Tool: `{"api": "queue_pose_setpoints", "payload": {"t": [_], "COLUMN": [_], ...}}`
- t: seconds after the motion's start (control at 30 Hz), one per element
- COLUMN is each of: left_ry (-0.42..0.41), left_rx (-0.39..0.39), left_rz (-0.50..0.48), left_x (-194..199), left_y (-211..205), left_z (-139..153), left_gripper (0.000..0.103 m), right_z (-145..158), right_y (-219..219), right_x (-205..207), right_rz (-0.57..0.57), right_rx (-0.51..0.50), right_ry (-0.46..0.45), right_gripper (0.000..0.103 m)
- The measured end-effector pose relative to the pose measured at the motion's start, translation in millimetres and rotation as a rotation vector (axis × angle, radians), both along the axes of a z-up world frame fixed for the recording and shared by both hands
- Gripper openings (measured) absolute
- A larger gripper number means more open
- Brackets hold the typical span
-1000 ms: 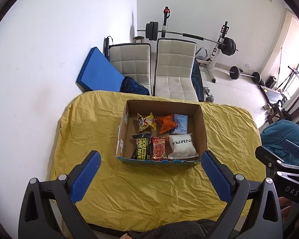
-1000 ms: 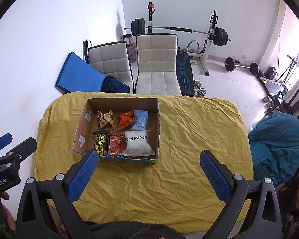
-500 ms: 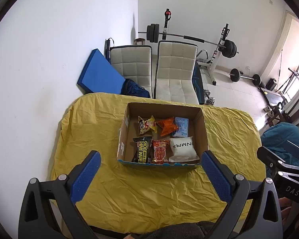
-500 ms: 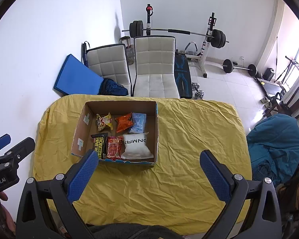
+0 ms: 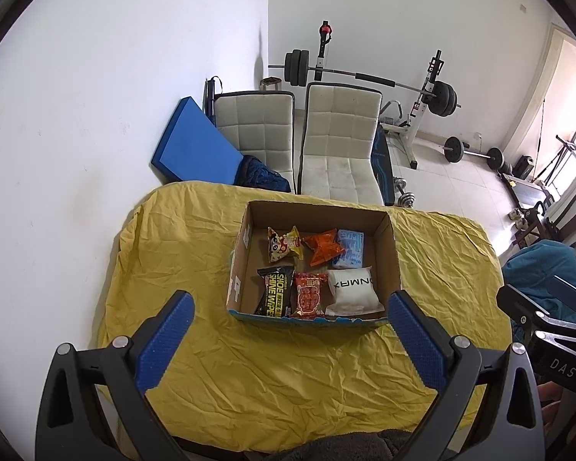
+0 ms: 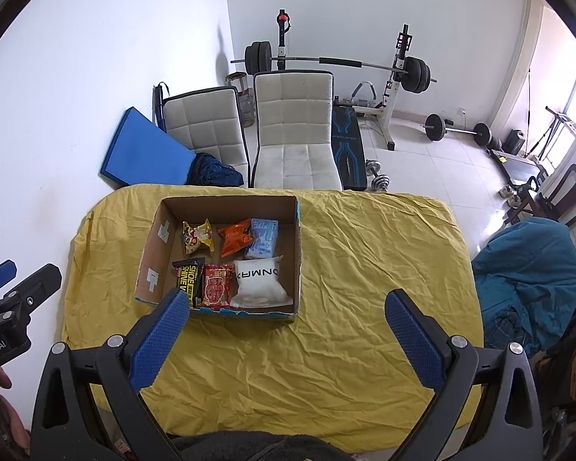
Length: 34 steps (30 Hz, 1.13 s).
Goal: Organize soft objects
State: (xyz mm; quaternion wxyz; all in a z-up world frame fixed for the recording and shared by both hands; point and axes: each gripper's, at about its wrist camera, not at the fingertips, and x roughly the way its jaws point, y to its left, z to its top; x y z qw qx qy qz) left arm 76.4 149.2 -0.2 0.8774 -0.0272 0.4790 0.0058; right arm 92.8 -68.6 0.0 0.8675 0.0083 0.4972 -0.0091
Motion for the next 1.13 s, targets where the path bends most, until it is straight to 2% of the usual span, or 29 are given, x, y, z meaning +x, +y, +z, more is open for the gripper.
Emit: {"api": "queue_pose_setpoints", "payload": {"t": [1.13], "left_ry": [0.005], "left_rx": [-0.002], "left_rz": [-0.027], "left_x": [-4], "left_y": [-6], "left_z": [0], "left_gripper": [0.103], "right_z": [9], "right_y": [6], "right_x": [-11], "right_rz": [-0.023], "right_rx": [-0.011], "right_ry": [-0.033], "right_gripper": [0.103]}}
